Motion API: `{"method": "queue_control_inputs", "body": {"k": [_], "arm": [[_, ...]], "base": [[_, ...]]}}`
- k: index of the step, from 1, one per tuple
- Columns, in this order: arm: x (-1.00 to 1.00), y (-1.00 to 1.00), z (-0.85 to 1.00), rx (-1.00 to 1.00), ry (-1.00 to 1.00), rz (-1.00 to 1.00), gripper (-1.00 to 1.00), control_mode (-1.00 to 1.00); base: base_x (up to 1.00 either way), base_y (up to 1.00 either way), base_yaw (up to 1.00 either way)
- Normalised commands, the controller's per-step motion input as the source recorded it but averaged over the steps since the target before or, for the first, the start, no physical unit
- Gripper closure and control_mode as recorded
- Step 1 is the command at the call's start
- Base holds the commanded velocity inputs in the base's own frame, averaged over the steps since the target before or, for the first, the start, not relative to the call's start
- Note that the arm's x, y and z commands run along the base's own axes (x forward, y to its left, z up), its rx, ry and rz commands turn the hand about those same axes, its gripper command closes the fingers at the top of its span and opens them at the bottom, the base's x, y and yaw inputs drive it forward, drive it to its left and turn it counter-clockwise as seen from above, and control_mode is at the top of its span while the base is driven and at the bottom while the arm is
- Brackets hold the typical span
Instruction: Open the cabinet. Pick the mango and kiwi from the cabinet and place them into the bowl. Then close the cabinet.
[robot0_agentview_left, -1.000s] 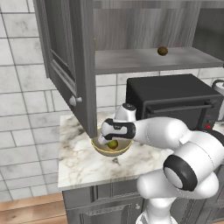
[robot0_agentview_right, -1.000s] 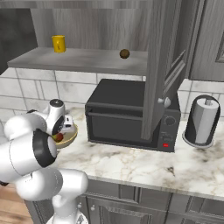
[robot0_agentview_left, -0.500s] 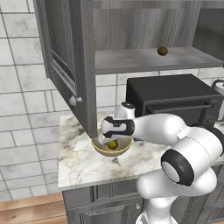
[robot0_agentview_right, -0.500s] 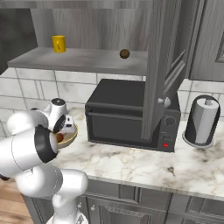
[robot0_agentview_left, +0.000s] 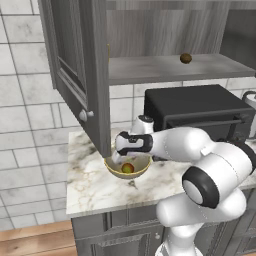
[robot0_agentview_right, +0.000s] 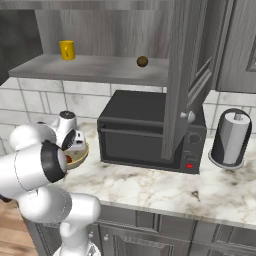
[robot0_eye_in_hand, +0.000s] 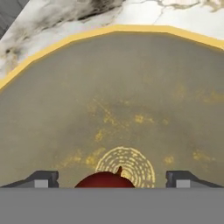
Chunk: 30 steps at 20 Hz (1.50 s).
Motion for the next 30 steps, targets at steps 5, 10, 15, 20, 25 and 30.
{"method": "queue_control_inputs", "body": {"k": [5, 10, 15, 20, 25, 30], "arm": [[-0.27, 0.01, 0.55, -0.08, -0.07, 0.0, -1.0, -1.0], [-0.38, 0.0, 0.63, -0.11, -0.07, 0.0, -1.0, -1.0], [-0.33, 0.0, 0.64, -0.12, -0.07, -0.02, -1.0, -1.0], [-0.24, -0.09, 0.62, -0.15, -0.08, -0.02, -1.0, -1.0], [-0.32, -0.22, 0.55, -0.13, -0.1, -0.01, -1.0, -1.0], [-0.34, -0.23, 0.54, -0.11, -0.1, -0.02, -1.0, -1.0]], "base": [[0.0, 0.0, 0.0], [0.0, 0.0, 0.0], [0.0, 0.0, 0.0], [0.0, 0.0, 0.0], [0.0, 0.0, 0.0], [0.0, 0.0, 0.0]]}}
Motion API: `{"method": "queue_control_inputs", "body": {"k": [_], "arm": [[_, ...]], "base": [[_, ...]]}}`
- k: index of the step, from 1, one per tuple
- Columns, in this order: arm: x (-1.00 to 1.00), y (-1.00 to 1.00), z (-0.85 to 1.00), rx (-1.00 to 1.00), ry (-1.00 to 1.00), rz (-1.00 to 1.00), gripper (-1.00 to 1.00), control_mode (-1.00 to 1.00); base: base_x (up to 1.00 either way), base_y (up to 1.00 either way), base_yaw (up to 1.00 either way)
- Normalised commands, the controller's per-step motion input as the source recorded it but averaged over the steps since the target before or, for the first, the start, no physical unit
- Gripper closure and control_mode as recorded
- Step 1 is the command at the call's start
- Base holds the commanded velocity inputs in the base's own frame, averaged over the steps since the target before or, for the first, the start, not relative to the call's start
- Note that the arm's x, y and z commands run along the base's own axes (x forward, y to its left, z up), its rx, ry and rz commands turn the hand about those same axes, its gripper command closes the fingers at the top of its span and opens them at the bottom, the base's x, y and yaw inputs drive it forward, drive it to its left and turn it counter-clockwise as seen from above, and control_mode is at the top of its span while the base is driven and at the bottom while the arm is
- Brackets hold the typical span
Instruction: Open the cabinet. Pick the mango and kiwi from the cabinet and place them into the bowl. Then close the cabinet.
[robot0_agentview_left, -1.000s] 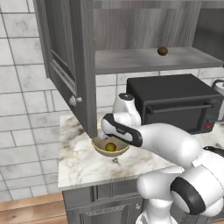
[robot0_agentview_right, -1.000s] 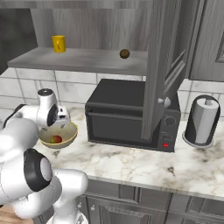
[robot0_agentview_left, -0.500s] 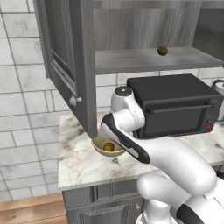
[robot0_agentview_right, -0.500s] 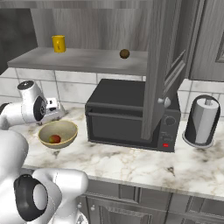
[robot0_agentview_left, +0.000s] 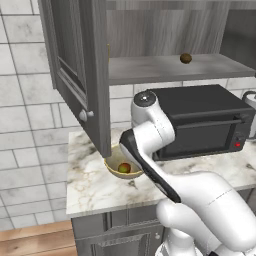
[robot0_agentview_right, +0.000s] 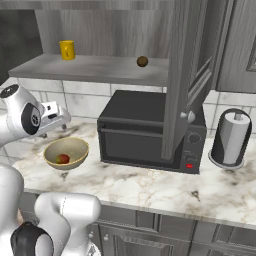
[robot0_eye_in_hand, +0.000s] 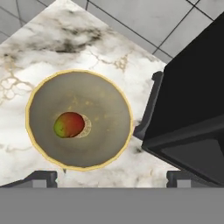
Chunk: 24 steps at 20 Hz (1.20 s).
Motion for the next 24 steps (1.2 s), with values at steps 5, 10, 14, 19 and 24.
{"method": "queue_control_inputs", "body": {"k": [5, 10, 14, 19, 24], "arm": [[-0.22, -0.06, 0.41, -0.01, 0.0, -0.03, -1.0, -1.0], [-0.26, -0.03, 0.36, 0.0, 0.0, -0.01, -1.0, -1.0], [-0.44, -0.09, 0.19, 0.0, 0.0, 0.0, -1.0, -1.0], [-0.47, -0.21, 0.19, 0.0, -0.02, 0.0, -1.0, -1.0], [-0.31, -0.39, 0.21, 0.0, 0.0, 0.0, -1.0, -1.0]], "base": [[0.0, 0.0, 0.0], [0.0, 0.0, 0.0], [0.0, 0.0, 0.0], [0.0, 0.0, 0.0], [0.0, 0.0, 0.0]]}}
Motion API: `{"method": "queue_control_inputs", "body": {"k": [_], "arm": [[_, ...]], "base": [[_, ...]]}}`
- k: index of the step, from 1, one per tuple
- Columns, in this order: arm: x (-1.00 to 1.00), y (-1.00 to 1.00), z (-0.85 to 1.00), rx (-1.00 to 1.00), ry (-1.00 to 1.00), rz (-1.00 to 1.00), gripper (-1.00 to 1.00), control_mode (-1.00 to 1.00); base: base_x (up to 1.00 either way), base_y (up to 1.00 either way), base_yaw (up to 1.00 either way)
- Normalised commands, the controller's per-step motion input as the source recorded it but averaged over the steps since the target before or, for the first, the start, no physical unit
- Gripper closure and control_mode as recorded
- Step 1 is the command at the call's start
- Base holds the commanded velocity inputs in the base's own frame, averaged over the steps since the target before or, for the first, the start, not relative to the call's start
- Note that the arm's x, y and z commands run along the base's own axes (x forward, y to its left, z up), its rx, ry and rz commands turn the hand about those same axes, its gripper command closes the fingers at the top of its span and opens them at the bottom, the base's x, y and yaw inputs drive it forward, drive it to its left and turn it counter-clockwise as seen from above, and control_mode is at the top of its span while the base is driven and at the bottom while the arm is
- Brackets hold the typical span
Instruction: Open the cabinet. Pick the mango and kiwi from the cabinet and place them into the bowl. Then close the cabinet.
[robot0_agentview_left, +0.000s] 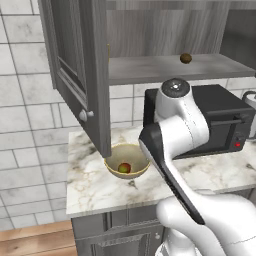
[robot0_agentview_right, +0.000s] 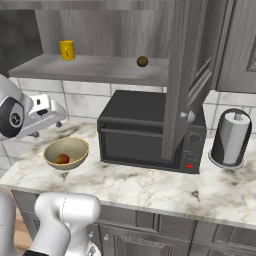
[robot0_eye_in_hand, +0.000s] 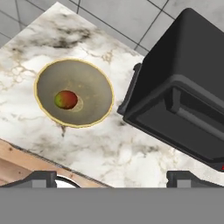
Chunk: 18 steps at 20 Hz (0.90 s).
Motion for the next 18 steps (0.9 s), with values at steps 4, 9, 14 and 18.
{"method": "queue_control_inputs", "body": {"k": [4, 9, 14, 18], "arm": [[-0.29, -0.41, 0.14, 0.0, -0.07, 0.0, -1.0, -1.0], [-0.27, -0.35, 0.38, 0.0, -0.11, -0.03, -1.0, -1.0], [-0.21, -0.34, 0.49, 0.0, -0.08, -0.12, -1.0, -1.0], [-0.02, -0.26, 0.4, 0.0, -0.03, -0.15, -1.0, -1.0]], "base": [[0.0, 0.0, 0.0], [0.0, 0.0, 0.0], [0.0, 0.0, 0.0], [0.0, 0.0, 0.0]]}}
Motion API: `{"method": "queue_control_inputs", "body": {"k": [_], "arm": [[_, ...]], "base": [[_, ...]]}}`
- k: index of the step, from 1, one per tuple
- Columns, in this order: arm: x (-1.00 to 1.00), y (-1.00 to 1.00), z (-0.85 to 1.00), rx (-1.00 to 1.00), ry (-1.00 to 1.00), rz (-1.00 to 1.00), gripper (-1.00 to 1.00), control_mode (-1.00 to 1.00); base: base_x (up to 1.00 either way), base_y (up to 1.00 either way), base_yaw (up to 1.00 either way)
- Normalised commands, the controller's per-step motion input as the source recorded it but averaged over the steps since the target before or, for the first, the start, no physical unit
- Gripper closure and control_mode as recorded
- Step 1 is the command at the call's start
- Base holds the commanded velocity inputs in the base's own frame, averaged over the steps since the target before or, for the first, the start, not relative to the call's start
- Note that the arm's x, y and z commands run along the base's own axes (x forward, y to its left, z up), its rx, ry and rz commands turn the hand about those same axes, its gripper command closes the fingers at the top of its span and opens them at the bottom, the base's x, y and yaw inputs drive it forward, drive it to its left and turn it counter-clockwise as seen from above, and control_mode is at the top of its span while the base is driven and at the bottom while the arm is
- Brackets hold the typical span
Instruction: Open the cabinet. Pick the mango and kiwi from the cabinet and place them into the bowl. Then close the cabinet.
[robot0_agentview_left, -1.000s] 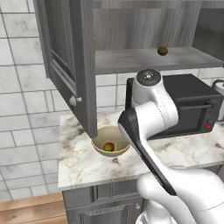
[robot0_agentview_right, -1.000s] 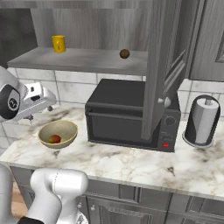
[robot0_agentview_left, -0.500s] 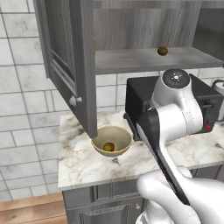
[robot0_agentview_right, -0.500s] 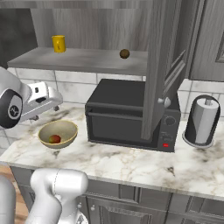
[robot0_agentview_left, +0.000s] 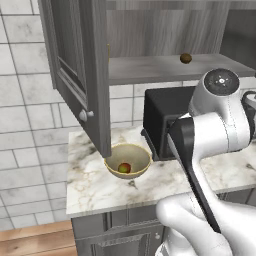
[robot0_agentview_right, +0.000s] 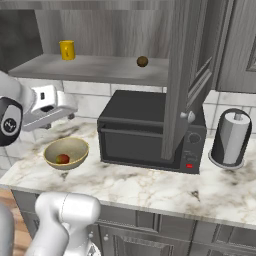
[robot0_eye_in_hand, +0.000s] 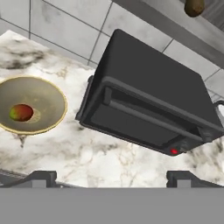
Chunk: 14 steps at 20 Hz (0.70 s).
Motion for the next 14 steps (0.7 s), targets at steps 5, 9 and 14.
{"method": "queue_control_inputs", "body": {"k": [5, 9, 14], "arm": [[0.0, -0.38, 0.23, 0.03, -0.03, -0.11, -1.0, -1.0], [0.06, -0.41, 0.13, 0.05, -0.04, -0.03, -1.0, -1.0], [0.19, -0.36, 0.12, 0.05, -0.04, -0.01, -1.0, -1.0]], "base": [[0.0, 0.0, 0.0], [0.0, 0.0, 0.0], [0.0, 0.0, 0.0]]}}
